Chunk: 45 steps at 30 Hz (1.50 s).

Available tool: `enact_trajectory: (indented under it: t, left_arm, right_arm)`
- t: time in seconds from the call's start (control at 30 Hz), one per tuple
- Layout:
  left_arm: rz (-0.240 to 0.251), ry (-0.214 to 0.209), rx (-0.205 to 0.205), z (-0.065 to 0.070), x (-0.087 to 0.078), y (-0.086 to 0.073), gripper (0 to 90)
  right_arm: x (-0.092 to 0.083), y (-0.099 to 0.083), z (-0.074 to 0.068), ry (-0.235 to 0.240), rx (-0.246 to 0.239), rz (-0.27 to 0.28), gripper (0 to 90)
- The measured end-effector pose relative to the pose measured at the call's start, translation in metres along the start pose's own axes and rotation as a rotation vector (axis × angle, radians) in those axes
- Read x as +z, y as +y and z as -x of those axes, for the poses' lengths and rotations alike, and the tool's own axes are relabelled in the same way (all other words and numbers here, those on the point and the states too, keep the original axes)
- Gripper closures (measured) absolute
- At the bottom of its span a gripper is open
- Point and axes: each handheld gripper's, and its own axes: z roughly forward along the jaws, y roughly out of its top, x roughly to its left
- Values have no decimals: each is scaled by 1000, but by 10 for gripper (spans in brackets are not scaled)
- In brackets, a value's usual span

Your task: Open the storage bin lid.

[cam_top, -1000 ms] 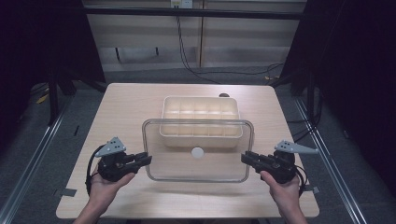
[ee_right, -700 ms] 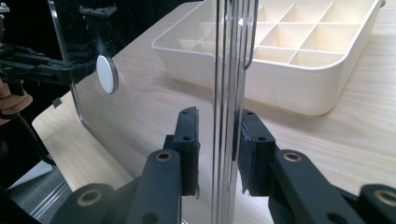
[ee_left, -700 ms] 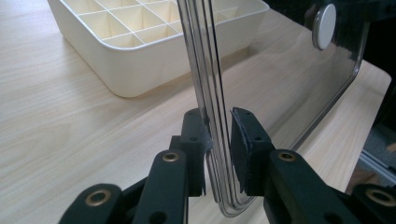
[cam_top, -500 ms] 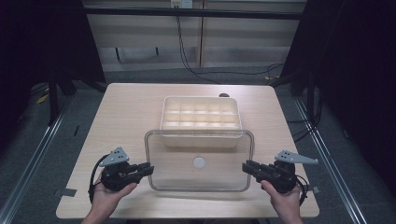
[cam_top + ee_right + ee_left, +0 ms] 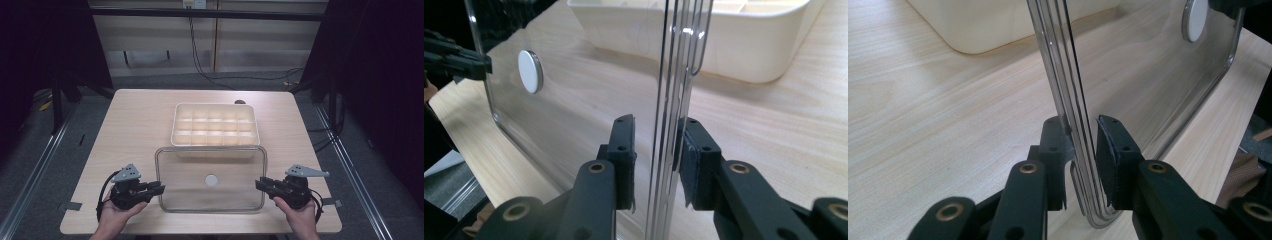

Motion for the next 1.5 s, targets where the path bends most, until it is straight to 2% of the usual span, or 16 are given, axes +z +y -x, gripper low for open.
enact_trajectory:
  t: [0.17,0.3,0.47,0.7,0.9,1.03,1.2,1.37,1.5]
  left_arm:
    - [6,2,-5,-2,-1,-1,743]
    - [-7,-1,0,-2,-1,-1,737]
    - [-22,-7,1,-3,1,-1,724]
    - [-54,-42,-6,-5,11,0,688]
    - [-76,-58,0,-7,17,1,663]
    - [-97,-67,7,-8,18,0,647]
    - [-103,-50,20,-7,18,-1,627]
    - [-112,-64,8,-9,20,-3,616]
    - [-122,-55,8,-9,23,-3,596]
  right_arm:
    - [4,-2,0,1,-8,-17,698]
    - [8,-6,-1,-9,-15,-53,686]
    - [9,-9,1,-3,-5,-57,680]
    - [12,-14,7,3,23,-73,646]
    - [13,-16,9,-12,42,-79,622]
    - [17,-15,8,-23,28,-92,600]
    - [21,-15,10,-23,28,-103,584]
    - [24,-16,11,-24,32,-115,569]
    - [29,-16,13,-19,32,-124,539]
